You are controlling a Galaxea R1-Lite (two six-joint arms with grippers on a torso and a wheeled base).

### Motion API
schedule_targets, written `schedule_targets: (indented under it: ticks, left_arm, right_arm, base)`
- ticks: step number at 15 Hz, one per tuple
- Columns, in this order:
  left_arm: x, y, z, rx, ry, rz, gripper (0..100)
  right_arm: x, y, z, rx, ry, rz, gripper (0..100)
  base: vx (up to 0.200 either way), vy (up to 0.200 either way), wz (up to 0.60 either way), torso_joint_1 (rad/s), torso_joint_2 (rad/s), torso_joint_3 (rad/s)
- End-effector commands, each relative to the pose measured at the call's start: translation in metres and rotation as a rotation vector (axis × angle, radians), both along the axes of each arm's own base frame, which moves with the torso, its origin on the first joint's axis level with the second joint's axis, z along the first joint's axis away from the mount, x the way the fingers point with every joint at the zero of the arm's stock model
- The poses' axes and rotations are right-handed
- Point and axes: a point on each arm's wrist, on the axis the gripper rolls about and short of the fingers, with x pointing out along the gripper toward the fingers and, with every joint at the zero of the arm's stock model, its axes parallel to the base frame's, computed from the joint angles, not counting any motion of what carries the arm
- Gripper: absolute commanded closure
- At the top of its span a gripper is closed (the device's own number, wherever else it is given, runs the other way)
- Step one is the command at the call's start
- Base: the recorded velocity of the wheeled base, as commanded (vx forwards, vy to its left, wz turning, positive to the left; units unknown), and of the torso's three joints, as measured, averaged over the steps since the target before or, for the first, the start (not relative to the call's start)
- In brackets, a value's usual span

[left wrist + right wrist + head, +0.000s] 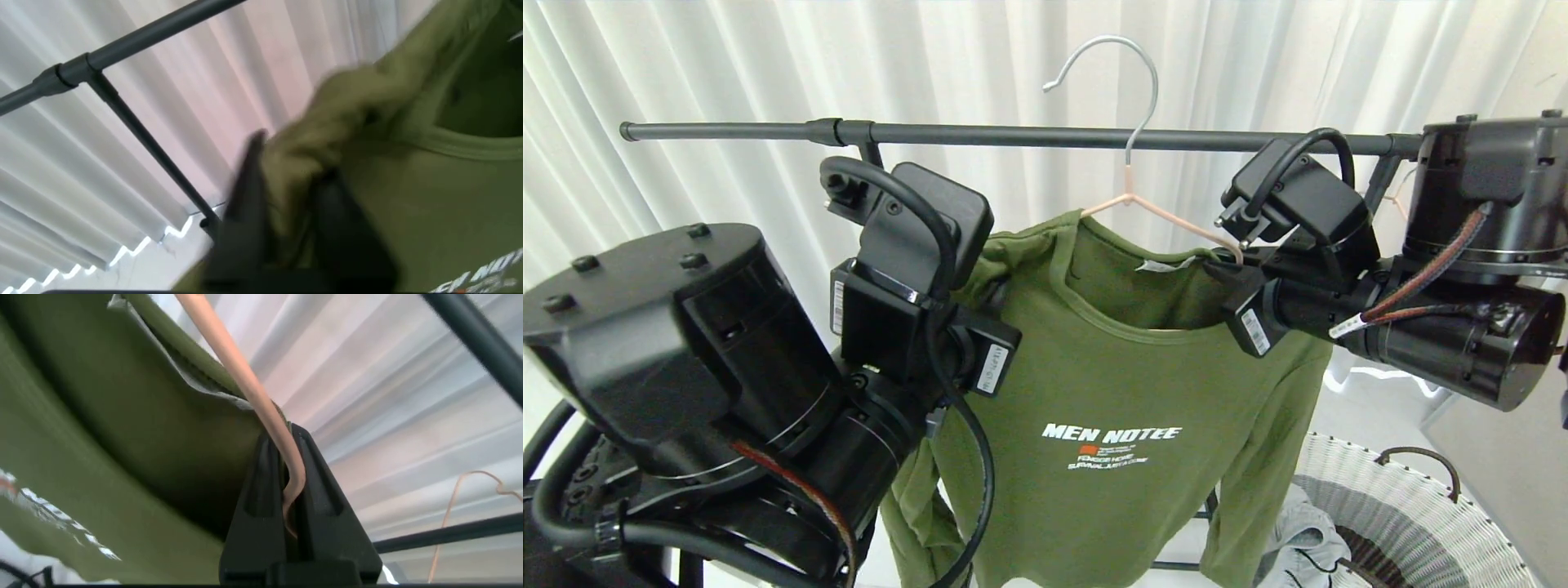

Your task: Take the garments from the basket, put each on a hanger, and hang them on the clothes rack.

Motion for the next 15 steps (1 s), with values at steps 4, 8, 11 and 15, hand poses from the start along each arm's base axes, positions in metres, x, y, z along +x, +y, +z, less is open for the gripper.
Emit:
schedule_targets:
  ticks: [4,8,11,15]
  left_arm:
    - [-0.001,0.002,0.001,-0.001,-0.002,0.0,0]
    - [-0.002,0.005,-0.001,-0.011,-0.012,0.005,0]
    - [-0.002,0.019,-0.012,-0.002,-0.022,0.041,0]
    - [0.021,0.056,-0.024,0.016,-0.001,0.15,0]
  right_arm:
    - [-0.006,-0.005,0.012,0.031,-0.051,0.008,100]
    - [-0.011,-0.014,0.019,0.044,-0.074,-0.001,100]
    - [-0.014,-0.018,0.023,0.055,-0.085,-0.001,100]
    - [-0.022,-0.028,0.033,0.093,-0.105,0.004,100]
  base:
    - [0.0,0.0,0.0,0.0,0.0,0.0]
    - [0.0,0.0,0.0,0.0,0.0,0.0]
    - [0.0,0.0,0.0,0.0,0.0,0.0]
    - [0.0,0.0,0.0,0.0,0.0,0.0]
